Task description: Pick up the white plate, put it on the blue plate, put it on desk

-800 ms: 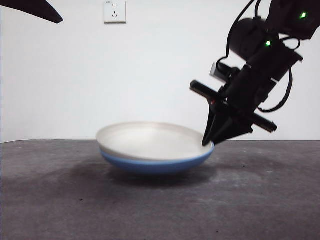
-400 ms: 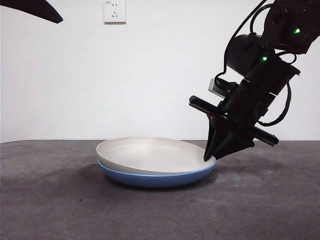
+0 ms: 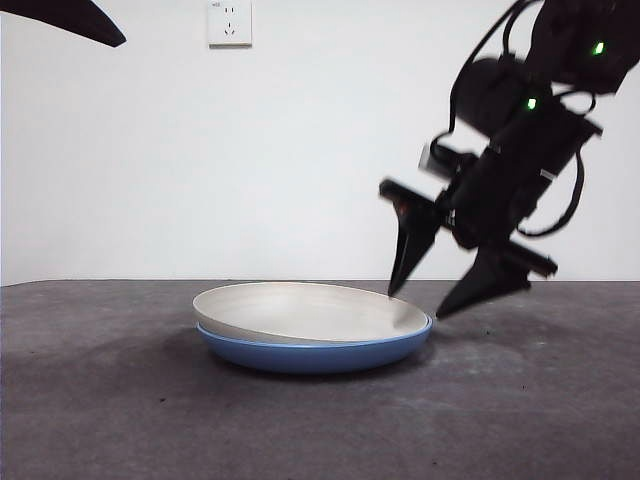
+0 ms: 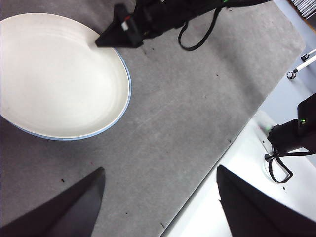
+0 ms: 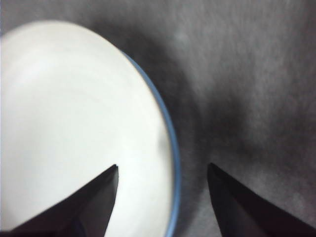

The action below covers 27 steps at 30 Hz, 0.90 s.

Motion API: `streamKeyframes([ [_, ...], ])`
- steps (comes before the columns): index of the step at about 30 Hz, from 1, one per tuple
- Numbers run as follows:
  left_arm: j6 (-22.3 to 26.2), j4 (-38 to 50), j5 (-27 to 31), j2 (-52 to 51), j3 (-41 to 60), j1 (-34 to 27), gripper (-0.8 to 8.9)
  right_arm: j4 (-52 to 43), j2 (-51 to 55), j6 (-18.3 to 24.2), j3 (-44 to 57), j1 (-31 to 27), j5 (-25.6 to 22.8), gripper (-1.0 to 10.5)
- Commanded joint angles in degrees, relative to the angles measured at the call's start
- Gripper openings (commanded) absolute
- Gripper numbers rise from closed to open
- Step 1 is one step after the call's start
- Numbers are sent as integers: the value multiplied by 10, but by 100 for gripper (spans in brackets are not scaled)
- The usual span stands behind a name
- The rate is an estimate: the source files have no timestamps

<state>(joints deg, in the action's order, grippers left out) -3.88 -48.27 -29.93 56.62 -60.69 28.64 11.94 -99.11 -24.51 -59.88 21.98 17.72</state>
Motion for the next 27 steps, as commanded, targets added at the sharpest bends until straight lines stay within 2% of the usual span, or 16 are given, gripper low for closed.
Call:
streamKeyframes([
  [1,9,2,-1,3,-4,3,366,3,28,2,-11,3,-7,288],
  [13,9,2,-1,3,-4,3,366,175,224,120,-11,4,-10,287],
  [20,9,2,-1,3,-4,3,366,303,344,153,-11,4,6,287],
  [27,8,2,-1,3,-4,3,366,427,428,179,-11,15,56,287],
])
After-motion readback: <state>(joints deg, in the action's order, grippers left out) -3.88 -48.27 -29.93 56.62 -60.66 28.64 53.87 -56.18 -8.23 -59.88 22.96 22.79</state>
